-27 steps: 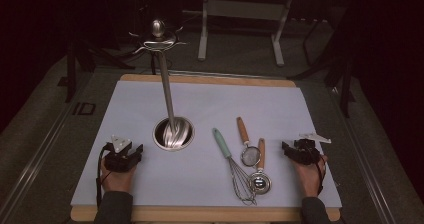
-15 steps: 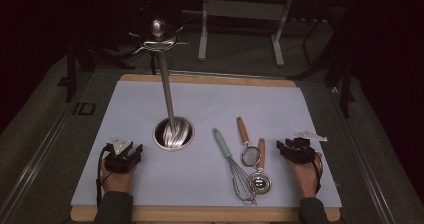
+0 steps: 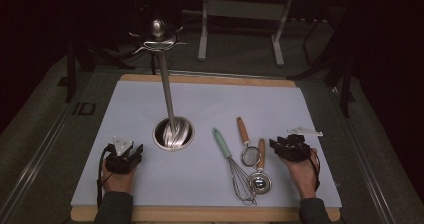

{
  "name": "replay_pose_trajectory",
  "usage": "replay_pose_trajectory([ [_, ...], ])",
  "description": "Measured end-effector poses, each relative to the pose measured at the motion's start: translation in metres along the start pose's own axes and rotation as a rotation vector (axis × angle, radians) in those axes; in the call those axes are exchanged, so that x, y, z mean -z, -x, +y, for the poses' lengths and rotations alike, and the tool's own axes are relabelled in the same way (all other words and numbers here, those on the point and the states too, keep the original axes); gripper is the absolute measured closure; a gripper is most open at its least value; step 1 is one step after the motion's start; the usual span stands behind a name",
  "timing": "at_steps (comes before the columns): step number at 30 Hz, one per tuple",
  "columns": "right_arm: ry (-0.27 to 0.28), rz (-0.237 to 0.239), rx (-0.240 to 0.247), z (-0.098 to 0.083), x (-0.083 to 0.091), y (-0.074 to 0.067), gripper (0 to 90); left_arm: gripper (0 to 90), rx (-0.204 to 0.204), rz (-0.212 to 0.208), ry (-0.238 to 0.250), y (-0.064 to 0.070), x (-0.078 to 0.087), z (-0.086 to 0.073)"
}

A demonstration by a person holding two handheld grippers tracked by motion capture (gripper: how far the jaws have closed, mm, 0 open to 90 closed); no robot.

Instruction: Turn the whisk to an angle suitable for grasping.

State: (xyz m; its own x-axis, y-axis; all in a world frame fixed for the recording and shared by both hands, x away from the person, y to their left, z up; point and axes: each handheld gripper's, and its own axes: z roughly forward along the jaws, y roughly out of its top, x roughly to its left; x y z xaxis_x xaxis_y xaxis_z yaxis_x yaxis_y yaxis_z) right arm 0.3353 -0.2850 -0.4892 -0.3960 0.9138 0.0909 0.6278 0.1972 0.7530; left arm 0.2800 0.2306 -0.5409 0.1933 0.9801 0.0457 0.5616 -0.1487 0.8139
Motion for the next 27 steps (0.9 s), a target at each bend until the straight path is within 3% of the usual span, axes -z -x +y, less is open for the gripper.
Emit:
replay_pose_trajectory([
  [6,-0.031,0.031,0.033,0.013,0.012,-0.014,59.3,61.4,-0.006,0.004,0.000,0.001,0.000,0.000],
  [13,-0.064,0.065,0.062,0.020,0.014,-0.030,60.0,61.3,-0.011,0.013,0.004,0.002,0.000,0.000],
  [27,-0.140,0.150,0.126,0.037,-0.007,-0.072,60.7,60.5,-0.006,0.023,0.009,0.002,0.001,0.000],
])
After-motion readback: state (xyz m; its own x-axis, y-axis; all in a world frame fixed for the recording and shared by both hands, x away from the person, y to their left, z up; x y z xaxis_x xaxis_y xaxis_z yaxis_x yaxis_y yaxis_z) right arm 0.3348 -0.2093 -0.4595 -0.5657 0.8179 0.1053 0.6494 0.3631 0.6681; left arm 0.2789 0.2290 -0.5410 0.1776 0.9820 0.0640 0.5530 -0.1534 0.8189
